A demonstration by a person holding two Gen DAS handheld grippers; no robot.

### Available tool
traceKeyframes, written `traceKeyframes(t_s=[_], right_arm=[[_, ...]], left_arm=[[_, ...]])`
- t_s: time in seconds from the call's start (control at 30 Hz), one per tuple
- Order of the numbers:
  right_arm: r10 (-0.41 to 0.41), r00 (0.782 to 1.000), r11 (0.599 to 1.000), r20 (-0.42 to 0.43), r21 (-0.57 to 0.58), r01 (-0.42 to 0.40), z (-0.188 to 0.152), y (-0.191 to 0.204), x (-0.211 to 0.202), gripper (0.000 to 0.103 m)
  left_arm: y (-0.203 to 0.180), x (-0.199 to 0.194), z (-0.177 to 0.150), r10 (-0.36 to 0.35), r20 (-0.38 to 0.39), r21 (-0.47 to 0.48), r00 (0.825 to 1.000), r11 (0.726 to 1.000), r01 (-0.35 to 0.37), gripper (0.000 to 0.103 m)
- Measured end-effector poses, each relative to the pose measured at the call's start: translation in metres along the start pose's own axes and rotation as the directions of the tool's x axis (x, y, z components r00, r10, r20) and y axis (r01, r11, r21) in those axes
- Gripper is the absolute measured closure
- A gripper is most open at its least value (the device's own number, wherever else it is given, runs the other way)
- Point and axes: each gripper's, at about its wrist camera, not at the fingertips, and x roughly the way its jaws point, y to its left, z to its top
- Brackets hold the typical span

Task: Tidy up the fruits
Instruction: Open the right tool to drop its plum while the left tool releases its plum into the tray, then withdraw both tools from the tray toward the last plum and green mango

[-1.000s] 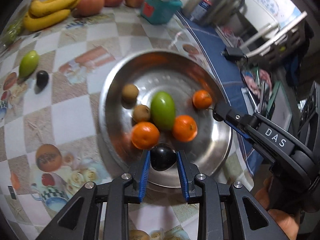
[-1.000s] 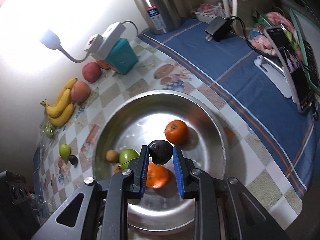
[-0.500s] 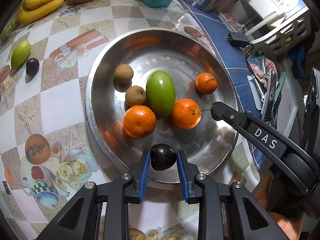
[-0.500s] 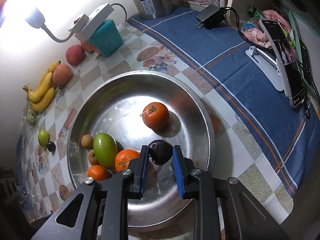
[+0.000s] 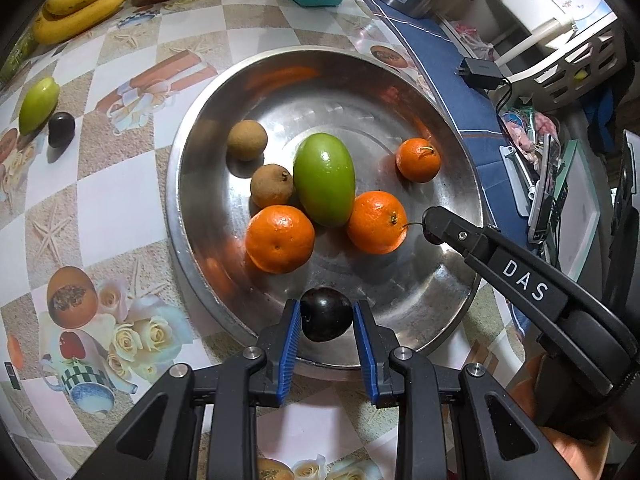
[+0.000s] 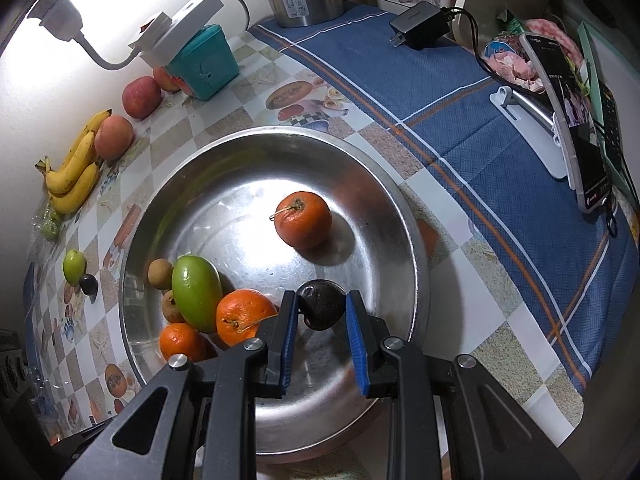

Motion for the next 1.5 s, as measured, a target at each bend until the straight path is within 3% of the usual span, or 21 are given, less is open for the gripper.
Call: traceKeyframes(t_s=[0.37,0.5,0.83,0.97,1.17,1.5], right_arm=[[-0.010,1.000,1.000,-0.014,-0.002,0.010,0.000,-0.001,0.005,0.076],[-0.011,1.000,1.000,-0.009,-0.001,0.011,0.000,-0.001,0.004,0.065],[-0.003,1.000,1.000,0.026,-0.003,0.003,0.003,0.001,-0.004,0.055],[0.009,0.998,1.000,0.059,-0.007,-0.009,0.004,0.003,-0.010,0.046],[0.022,0.997,1.000,0.070,-0.014,-0.021,0.006,0.006,-0.011,0.036],[0.031,0.997,0.999,0.065,-0.039,-0.028,0.005,0.012,-0.007,0.028]], left_arm=[[-0.001,-0.002,0.001,0.002,0.005,0.014,1.000,1.000,-0.003,0.066],[-0.003,-0.004,0.001,-0.002,0.009,0.021,1.000,1.000,0.002,0.065],[-0.004,-0.016,0.000,-0.015,0.043,0.026,0.999,1.000,0.014,0.055],[0.000,-0.025,0.001,-0.023,0.065,0.021,0.998,1.000,0.022,0.043],[0.012,-0.037,0.004,-0.023,0.092,-0.006,0.995,1.000,0.024,0.036],[0.064,-0.059,0.012,0.134,0.161,-0.144,0.978,0.983,-0.111,0.021]])
